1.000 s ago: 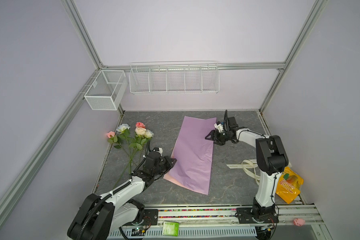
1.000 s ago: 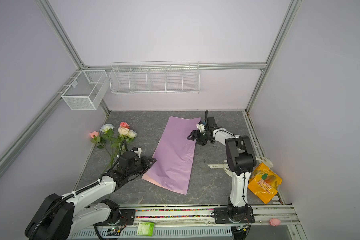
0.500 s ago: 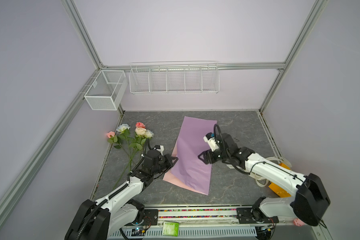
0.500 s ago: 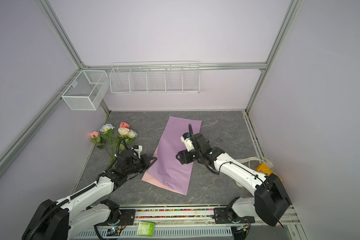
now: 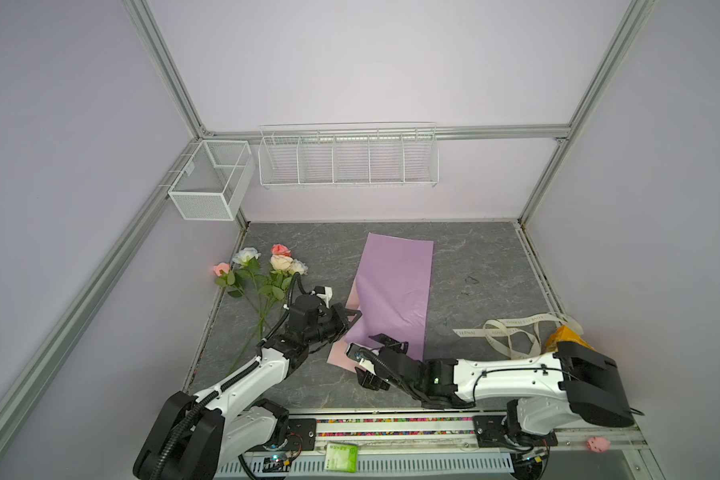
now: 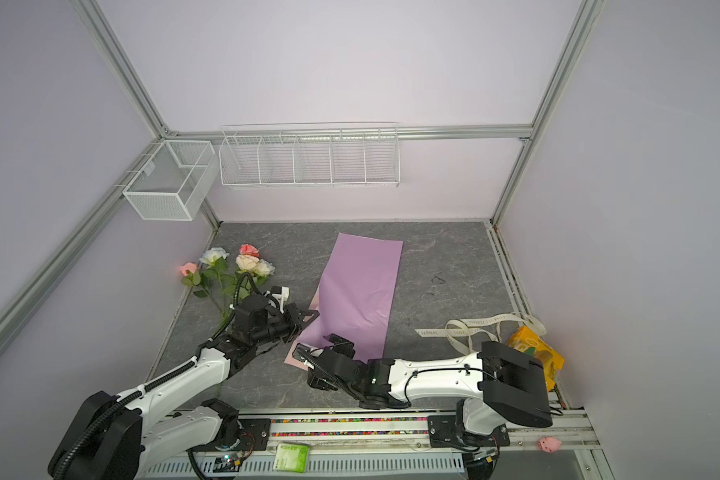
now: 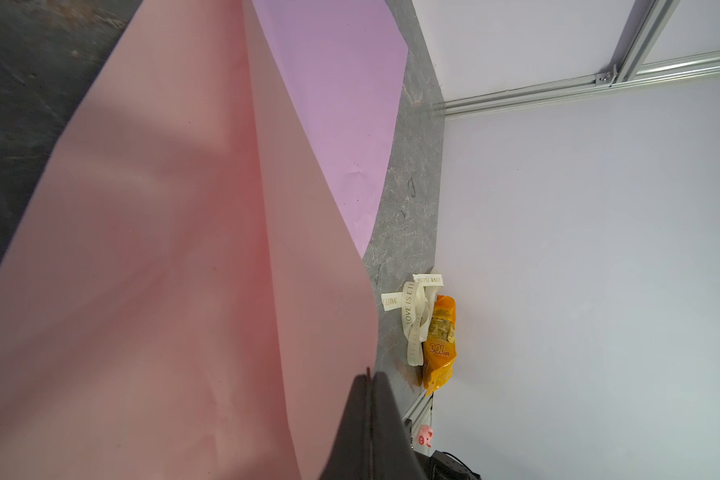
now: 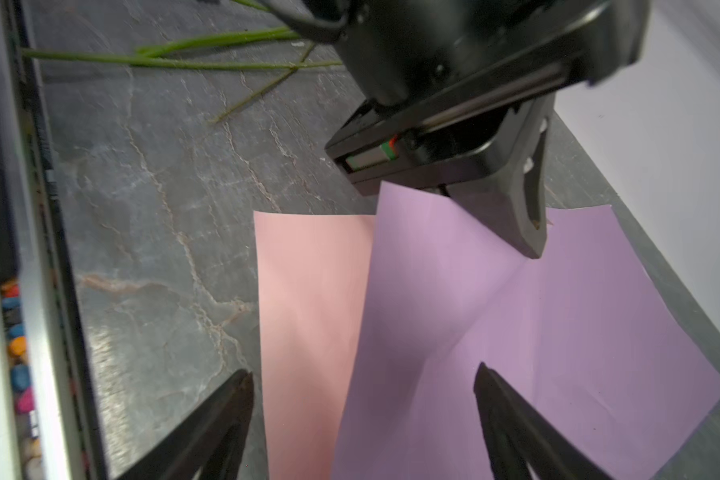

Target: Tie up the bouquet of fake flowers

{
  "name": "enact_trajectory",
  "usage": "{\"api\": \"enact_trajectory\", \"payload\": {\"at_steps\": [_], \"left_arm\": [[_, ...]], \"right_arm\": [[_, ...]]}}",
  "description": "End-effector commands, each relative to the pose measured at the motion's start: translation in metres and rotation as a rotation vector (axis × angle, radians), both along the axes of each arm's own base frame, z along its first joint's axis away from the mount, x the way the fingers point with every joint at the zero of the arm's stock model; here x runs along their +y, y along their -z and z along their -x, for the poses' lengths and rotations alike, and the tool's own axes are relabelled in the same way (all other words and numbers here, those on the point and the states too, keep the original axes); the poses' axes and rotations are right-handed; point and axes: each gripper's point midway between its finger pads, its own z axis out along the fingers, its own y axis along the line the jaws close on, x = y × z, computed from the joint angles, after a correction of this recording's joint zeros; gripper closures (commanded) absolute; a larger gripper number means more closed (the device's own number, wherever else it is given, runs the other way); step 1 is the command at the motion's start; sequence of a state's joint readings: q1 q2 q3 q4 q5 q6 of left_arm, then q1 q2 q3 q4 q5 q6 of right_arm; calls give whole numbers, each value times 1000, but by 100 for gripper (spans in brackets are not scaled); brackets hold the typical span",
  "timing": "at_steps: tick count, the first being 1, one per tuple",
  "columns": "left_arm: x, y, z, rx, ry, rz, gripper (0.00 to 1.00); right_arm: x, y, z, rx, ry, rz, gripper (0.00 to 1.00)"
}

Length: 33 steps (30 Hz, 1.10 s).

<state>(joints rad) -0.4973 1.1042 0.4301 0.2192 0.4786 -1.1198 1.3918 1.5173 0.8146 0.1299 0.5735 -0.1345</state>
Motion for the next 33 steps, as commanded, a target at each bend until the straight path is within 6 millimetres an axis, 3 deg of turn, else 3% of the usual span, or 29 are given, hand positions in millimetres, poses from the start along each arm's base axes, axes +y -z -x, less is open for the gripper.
{"api": "enact_trajectory", "payload": {"at_steps": [1, 4, 10, 14, 17, 18, 22, 23, 26, 30, 33], "left_arm": [[-5, -18, -6, -21, 7, 45, 95], [-6, -19, -6, -19, 7, 49, 95], [-6, -23, -10, -18, -11, 59, 95], [-4, -28, -15, -28, -30, 46, 93], [-3, -28, -17, -31, -37, 32, 88], [-3, -28, -17, -29, -35, 23, 83], [1, -23, -15, -23, -21, -52, 47], [4, -21, -14, -28, -19, -86, 35], [19, -12, -11, -4, -62, -178, 14], [43, -2, -5, -3, -118, -300, 0], [62, 11, 3, 25, -137, -411, 1]], "right_arm": [[3, -29, -25, -185, 129, -41, 12], [0, -25, -35, -215, 213, -27, 14], [-8, -17, -38, -226, 281, -34, 40], [-18, -21, -38, -203, 310, -62, 49], [-30, -22, -39, -194, 341, -73, 62], [-33, -22, -40, -186, 353, -81, 66], [-52, -22, -48, -114, 414, -124, 83], [-56, -22, -50, -95, 425, -139, 87], [-66, -23, -56, -49, 446, -176, 94], [-77, -23, -62, 7, 473, -224, 94], [-86, -24, -65, 23, 497, -261, 94]]}}
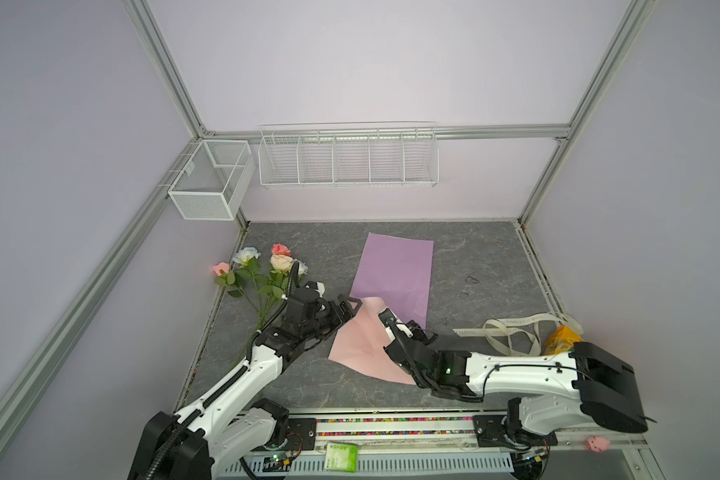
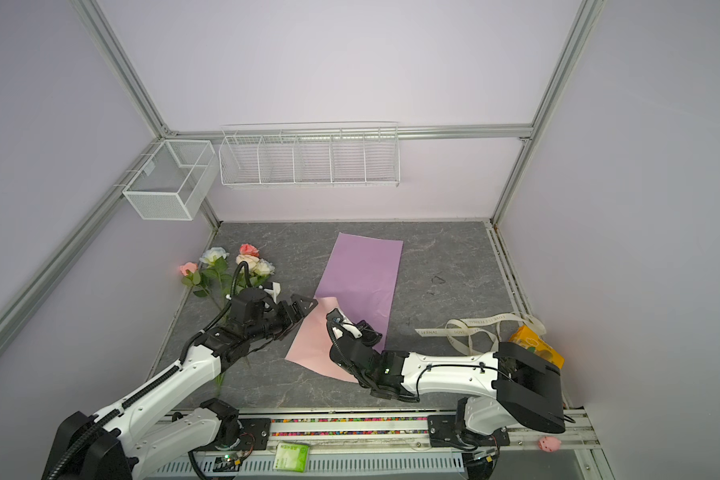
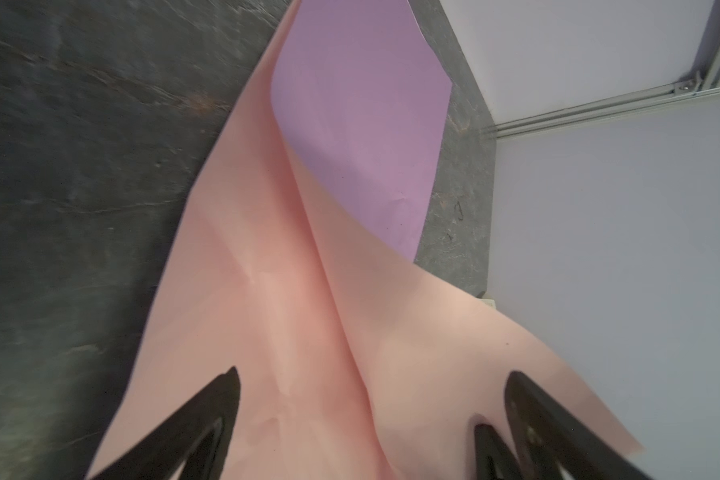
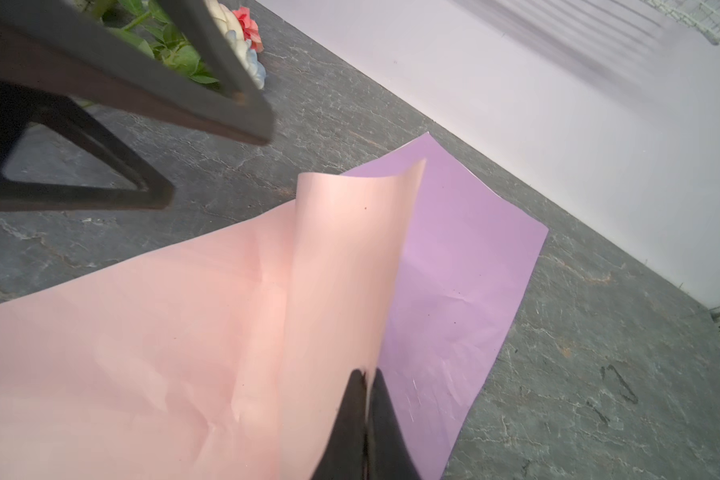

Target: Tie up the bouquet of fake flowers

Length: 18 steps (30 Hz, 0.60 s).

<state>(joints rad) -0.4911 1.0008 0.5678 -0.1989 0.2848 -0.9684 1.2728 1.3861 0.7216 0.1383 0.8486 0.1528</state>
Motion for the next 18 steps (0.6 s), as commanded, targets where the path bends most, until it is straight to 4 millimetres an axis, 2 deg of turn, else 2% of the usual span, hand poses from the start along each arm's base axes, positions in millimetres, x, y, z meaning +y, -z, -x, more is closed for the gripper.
{"api": "enact_trajectory", "payload": {"at_steps": [1, 5, 10, 18], "left_arm": [[32, 20, 9, 46, -44, -194, 0], [36, 47, 18, 129, -17, -248, 1], [33, 66, 17, 179, 20, -281, 8], [1, 83, 10, 253, 128, -189, 21]], "right_arm": [[-11, 4, 1, 44, 23, -66, 94], [-16, 3, 0, 63, 26, -103, 94], [-22, 4, 0, 76, 33, -121, 94], [-34, 3, -4, 86, 74, -164, 94]]}}
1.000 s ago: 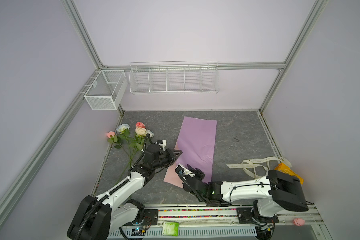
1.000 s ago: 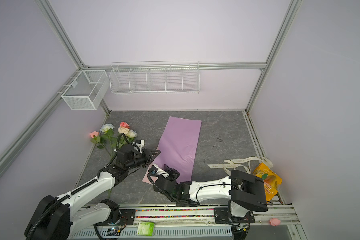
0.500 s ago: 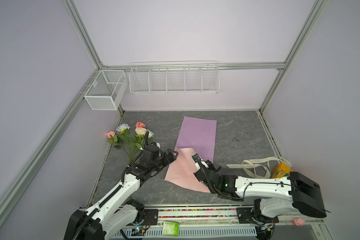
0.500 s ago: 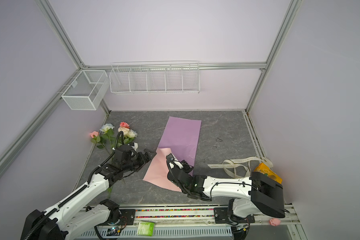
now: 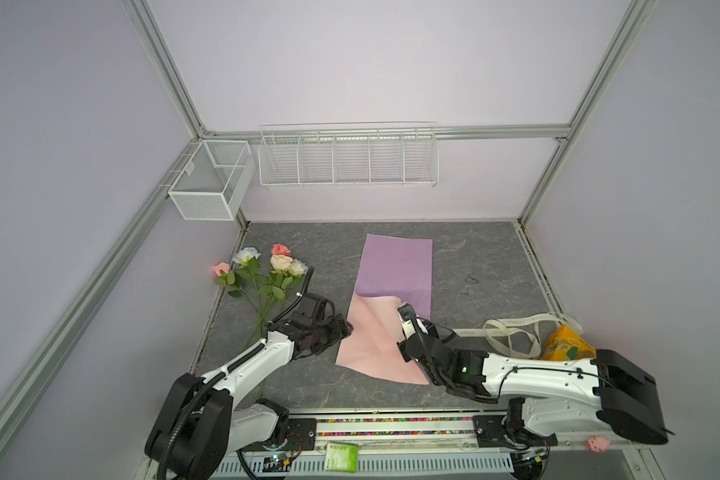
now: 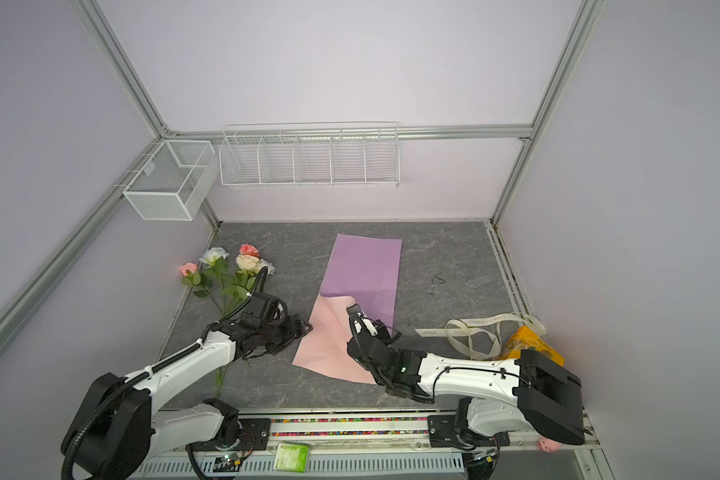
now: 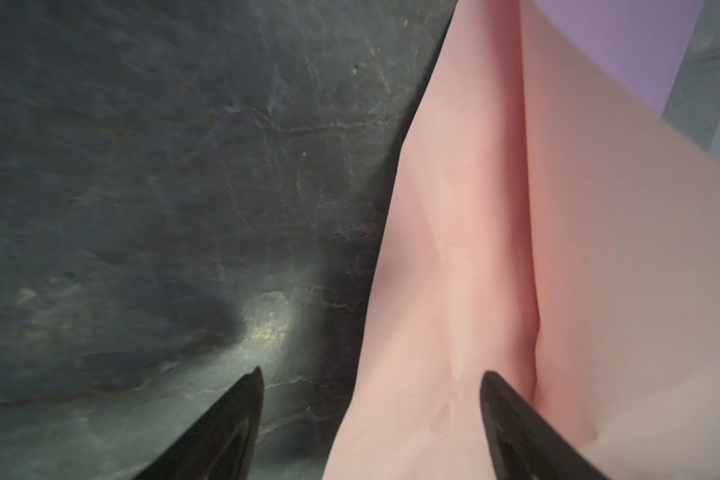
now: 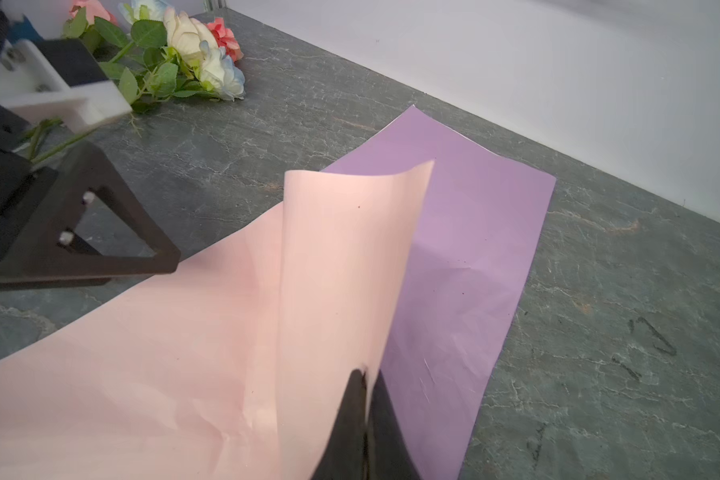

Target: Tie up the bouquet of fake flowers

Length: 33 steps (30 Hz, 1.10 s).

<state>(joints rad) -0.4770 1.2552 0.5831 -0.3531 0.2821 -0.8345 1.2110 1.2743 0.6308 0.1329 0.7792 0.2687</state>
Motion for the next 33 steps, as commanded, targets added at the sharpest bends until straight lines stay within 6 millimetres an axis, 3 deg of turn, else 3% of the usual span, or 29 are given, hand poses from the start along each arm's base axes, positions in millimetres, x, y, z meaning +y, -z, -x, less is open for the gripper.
{"api": "enact_trajectory", "payload": {"at_steps": [1, 8, 12, 19, 22, 26, 33], "left_arm": [[-21, -7, -11, 0, 67, 77, 22], [-49, 6, -24, 46, 113, 183, 46], [-52, 10, -30, 48, 110, 189, 59], [-53, 2, -41, -35, 70, 225, 100], [-53, -14, -47, -105, 52, 261, 100], [-44, -39, -55, -203, -7, 260, 100], [5, -74, -37, -363, -176, 195, 100]], "right_arm": [[-8, -1, -1, 14, 27, -40, 94], [-15, 0, -2, 28, 52, -61, 94], [-20, -2, -4, 31, 72, -78, 94], [-38, -4, -12, 60, 142, -122, 94], [-42, -11, -21, 58, 159, -167, 94], [-31, -33, -35, 34, 137, -223, 94], [-21, -66, -42, -46, 100, -291, 94]]}}
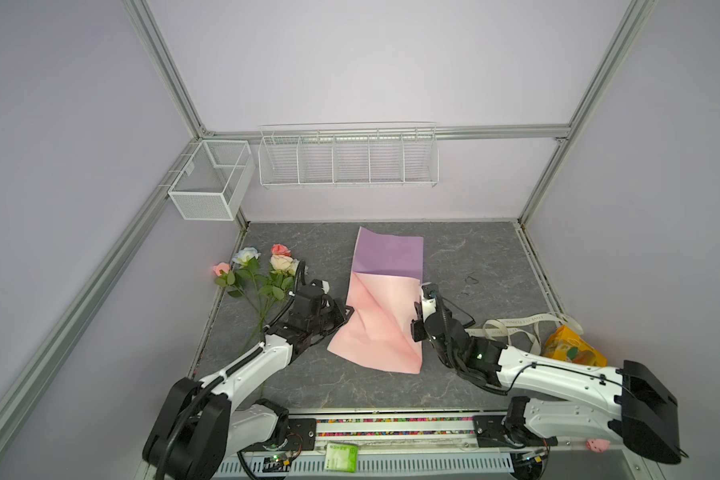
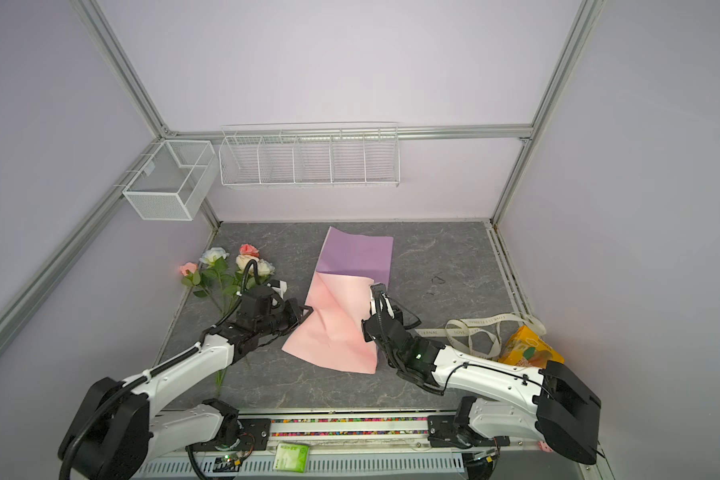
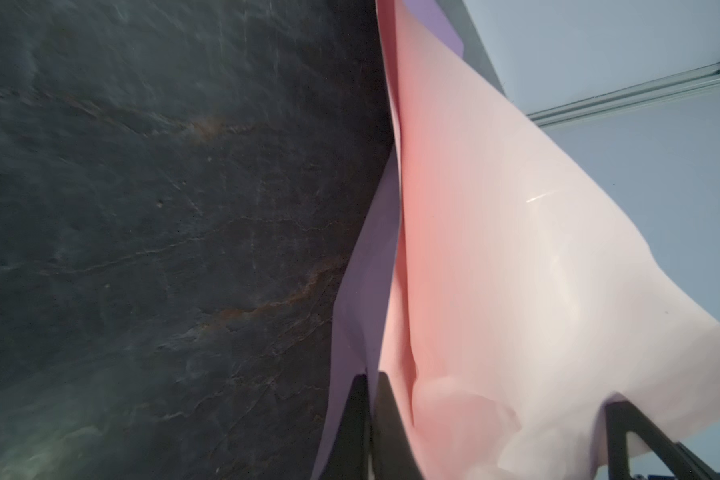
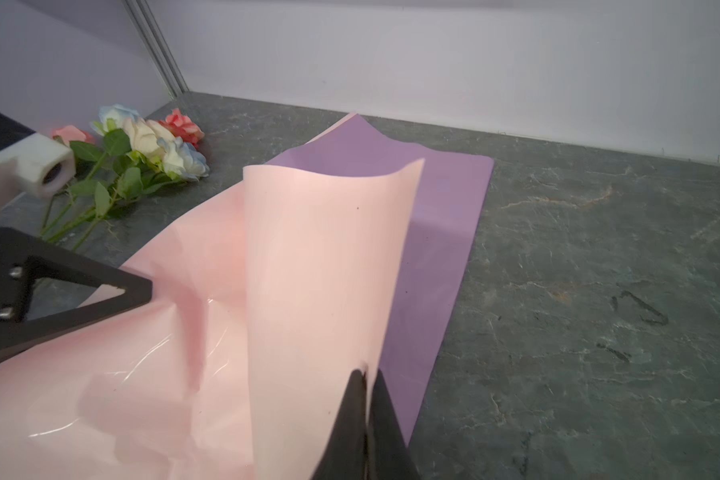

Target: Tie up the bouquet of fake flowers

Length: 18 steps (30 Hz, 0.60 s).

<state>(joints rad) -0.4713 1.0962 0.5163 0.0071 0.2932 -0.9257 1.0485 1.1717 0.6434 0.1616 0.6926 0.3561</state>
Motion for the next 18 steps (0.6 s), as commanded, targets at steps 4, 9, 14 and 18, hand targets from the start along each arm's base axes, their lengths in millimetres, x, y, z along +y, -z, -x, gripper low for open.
{"api": "enact_trajectory", "payload": {"at_steps": [4, 9, 14, 18], "left_arm": [[39, 8, 25, -13, -181, 25, 100], [33, 21, 45, 24, -185, 38, 100], [23, 32, 55, 55, -173, 61, 100], [17, 45, 59, 90, -158, 62, 100]], "right_arm": [[-22, -24, -16, -53, 95, -98, 94], [-74, -5, -30, 14, 264, -183, 94], [-124, 24, -34, 98, 420, -230, 94], [-151, 49, -35, 159, 509, -243, 94]]}}
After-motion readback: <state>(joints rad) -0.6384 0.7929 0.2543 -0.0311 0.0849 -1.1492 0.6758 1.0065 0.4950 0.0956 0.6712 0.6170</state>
